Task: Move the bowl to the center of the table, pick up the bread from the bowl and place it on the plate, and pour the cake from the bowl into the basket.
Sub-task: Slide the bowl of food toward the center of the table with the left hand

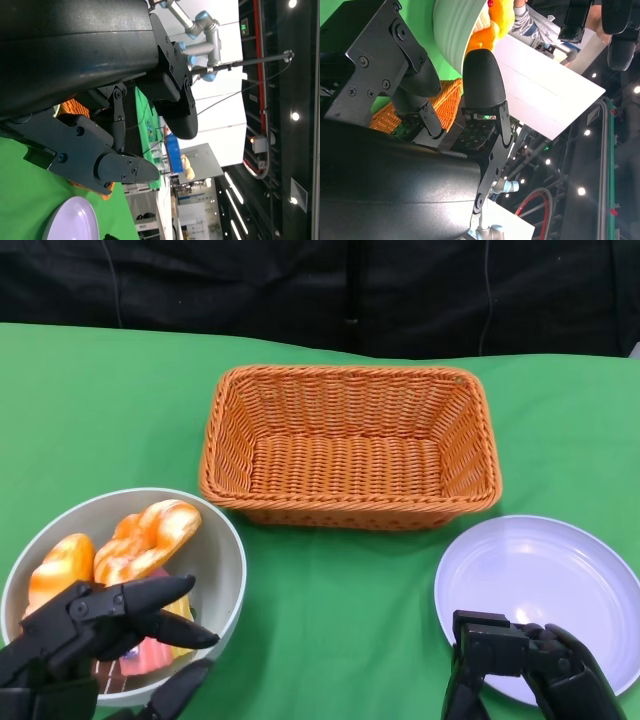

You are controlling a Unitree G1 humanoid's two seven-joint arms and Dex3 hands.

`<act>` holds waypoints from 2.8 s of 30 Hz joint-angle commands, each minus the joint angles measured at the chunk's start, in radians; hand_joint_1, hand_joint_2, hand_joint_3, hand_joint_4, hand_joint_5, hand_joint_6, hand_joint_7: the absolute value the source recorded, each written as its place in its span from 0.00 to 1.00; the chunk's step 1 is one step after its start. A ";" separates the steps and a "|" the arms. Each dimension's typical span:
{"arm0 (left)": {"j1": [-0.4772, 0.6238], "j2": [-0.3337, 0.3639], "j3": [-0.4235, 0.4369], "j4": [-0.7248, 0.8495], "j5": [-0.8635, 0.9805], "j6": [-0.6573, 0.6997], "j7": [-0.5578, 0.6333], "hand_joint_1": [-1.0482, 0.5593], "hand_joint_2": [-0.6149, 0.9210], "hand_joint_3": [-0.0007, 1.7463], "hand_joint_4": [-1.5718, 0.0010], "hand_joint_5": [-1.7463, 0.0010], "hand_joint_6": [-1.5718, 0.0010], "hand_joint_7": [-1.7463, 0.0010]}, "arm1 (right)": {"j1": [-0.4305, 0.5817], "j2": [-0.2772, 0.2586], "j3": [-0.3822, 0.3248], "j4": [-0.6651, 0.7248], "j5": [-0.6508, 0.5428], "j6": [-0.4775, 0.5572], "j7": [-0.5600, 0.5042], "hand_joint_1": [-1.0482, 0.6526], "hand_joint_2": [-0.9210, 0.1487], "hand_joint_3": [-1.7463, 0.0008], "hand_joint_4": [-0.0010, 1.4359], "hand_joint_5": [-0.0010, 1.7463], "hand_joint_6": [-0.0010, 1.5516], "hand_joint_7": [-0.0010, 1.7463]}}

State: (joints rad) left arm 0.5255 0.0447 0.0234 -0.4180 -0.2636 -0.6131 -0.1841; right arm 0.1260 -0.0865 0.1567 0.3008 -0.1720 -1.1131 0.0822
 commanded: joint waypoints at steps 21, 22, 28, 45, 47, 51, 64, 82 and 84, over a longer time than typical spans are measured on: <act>-0.026 0.067 0.242 -0.014 -0.093 0.039 -0.019 0.07 1.00 0.37 0.70 0.75 0.66 0.99 | 0.007 -0.013 -0.002 -0.002 0.019 0.000 0.000 0.71 0.68 0.00 0.65 0.97 0.59 0.79; -0.025 0.066 0.246 -0.019 -0.096 0.048 -0.018 0.06 1.00 0.37 0.70 0.76 0.66 0.99 | 0.007 -0.013 -0.001 -0.003 0.021 0.002 0.001 0.71 0.68 0.00 0.65 0.97 0.59 0.79; -0.033 0.062 0.284 -0.003 -0.105 0.051 -0.025 0.06 1.00 0.39 0.66 0.80 0.65 0.99 | 0.005 -0.010 -0.002 -0.001 0.014 0.002 -0.002 0.71 0.68 0.00 0.65 0.97 0.59 0.79; -0.073 0.071 0.369 0.092 -0.079 0.076 -0.013 0.06 1.00 0.40 0.69 0.89 0.73 1.00 | 0.015 -0.011 -0.008 -0.005 0.001 0.004 -0.006 0.71 0.69 0.00 0.65 0.97 0.59 0.79; -0.076 0.068 0.372 0.093 -0.077 0.077 -0.014 0.06 1.00 0.40 0.69 0.90 0.73 1.00 | 0.015 -0.011 -0.008 -0.006 0.000 0.004 -0.006 0.71 0.68 0.00 0.65 0.97 0.59 0.79; -0.109 0.072 0.411 0.157 -0.016 0.059 0.013 0.08 1.00 0.42 0.74 0.93 0.77 1.00 | 0.017 -0.019 -0.006 -0.007 0.013 0.001 0.000 0.70 0.68 0.00 0.65 0.97 0.59 0.79; -0.171 0.129 0.449 0.292 0.026 0.083 0.002 0.09 1.00 0.43 0.82 0.98 0.83 1.00 | 0.015 -0.016 -0.005 -0.003 0.015 -0.001 -0.002 0.71 0.69 0.00 0.65 0.97 0.59 0.79; -0.264 0.136 0.422 0.467 0.025 0.149 0.009 0.07 1.00 0.40 0.82 0.98 0.85 1.00 | 0.026 -0.024 -0.008 -0.021 0.016 0.009 0.002 0.71 0.70 0.00 0.65 0.96 0.59 0.79; -0.271 0.135 0.416 0.483 0.024 0.168 0.013 0.07 1.00 0.39 0.83 0.98 0.86 1.00 | 0.025 -0.025 -0.009 -0.020 0.015 0.006 0.001 0.72 0.70 0.00 0.65 0.96 0.59 0.79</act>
State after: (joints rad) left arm 0.2602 0.1687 0.4407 0.0511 -0.2326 -0.4616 -0.1708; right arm 0.1458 -0.0946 0.1558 0.2926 -0.1679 -1.1108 0.0832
